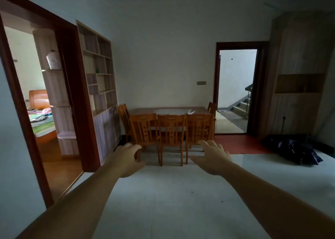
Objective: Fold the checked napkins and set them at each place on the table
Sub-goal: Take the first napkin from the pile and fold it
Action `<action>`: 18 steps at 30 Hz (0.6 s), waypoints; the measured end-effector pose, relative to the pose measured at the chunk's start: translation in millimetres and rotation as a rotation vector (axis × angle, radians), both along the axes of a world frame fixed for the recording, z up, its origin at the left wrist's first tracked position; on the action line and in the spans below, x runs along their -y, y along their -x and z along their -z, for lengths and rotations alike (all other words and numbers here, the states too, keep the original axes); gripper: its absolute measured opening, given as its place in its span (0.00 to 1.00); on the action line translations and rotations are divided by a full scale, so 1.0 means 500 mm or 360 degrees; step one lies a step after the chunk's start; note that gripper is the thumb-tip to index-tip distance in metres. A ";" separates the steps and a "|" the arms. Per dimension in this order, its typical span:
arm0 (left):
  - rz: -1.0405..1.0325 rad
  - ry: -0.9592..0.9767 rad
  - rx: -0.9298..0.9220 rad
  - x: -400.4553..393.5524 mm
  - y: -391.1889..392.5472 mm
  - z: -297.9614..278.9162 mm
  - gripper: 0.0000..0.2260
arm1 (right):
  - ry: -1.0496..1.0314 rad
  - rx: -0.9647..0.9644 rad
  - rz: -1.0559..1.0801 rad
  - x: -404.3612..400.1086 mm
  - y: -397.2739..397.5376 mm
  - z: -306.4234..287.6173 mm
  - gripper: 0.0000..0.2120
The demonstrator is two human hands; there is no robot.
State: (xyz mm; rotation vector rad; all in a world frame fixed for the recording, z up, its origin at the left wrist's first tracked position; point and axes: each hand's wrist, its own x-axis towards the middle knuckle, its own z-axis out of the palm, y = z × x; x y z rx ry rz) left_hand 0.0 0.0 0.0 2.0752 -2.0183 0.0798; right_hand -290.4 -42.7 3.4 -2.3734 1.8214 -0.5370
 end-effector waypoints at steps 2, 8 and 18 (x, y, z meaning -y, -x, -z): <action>-0.0014 -0.0035 0.0004 0.054 -0.007 0.015 0.31 | 0.0014 -0.0046 0.0000 0.050 -0.010 0.007 0.35; -0.0036 -0.0073 -0.0059 0.288 -0.072 0.066 0.31 | -0.0009 -0.0118 0.0032 0.275 -0.062 0.030 0.35; 0.0008 -0.0127 -0.0191 0.677 -0.141 0.098 0.31 | -0.0092 -0.0178 0.0083 0.638 -0.160 0.059 0.34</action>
